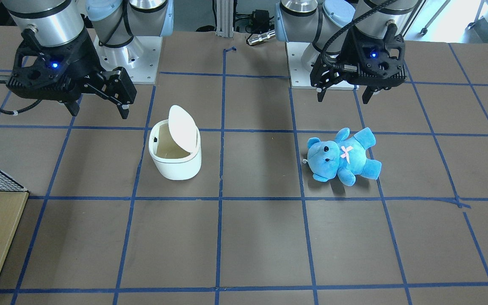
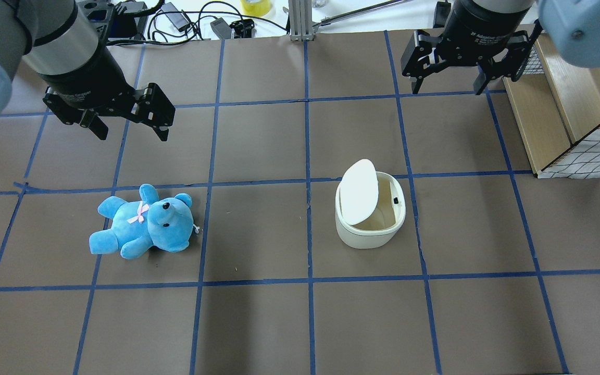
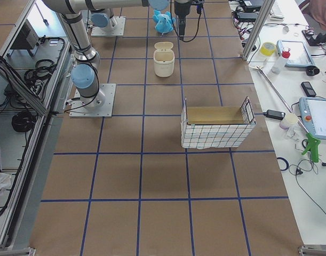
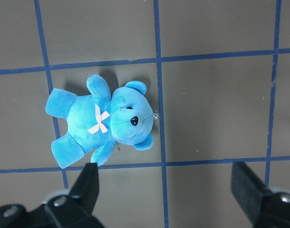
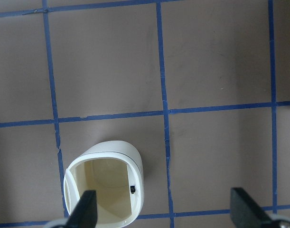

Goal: Open trash can with right arm

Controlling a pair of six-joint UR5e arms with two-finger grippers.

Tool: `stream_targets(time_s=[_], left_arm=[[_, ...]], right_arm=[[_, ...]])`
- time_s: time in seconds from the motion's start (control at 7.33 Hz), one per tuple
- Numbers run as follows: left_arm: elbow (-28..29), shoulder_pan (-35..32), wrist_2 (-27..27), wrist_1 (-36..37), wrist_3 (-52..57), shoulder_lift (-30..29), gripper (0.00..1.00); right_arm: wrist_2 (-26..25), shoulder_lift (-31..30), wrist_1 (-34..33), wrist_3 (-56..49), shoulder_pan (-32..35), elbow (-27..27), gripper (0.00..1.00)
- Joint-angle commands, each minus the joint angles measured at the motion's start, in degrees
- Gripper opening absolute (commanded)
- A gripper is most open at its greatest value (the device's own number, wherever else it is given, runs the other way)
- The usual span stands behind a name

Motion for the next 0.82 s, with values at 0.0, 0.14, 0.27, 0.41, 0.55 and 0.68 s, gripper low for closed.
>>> stream_targets(time_s=[0.0,0.14,0.27,0.41,0.55,0.68], left_arm=[[0.00,-0.09,0.00,0.00,-0.03,0.00,1.00],[0.00,0.00,0.00,0.00,0.05,0.00,1.00],[0.00,0.00,0.00,0.00,0.05,0.00,1.00],[0.00,0.00,0.00,0.00,0.05,0.00,1.00],[0.00,0.00,0.00,0.00,0.05,0.00,1.00],[0.00,0.00,0.00,0.00,0.05,0.00,1.00]], right_arm=[[-1.56,-0.10,0.09,-0.16,-0.06,0.08,1.00],[-1.31,-0.28,0.01,0.19,0.03,0.08,1.00],[-1.57,-0.36,0.01,0.02,0.20,0.00,1.00],[-0.96,-0.37,0.01,0.02,0.21,0.00,1.00],[-0.96,-0.37,-0.25,0.02,0.29,0.08,1.00],[-0.96,-0.37,-0.43,0.02,0.29,0.17,1.00]])
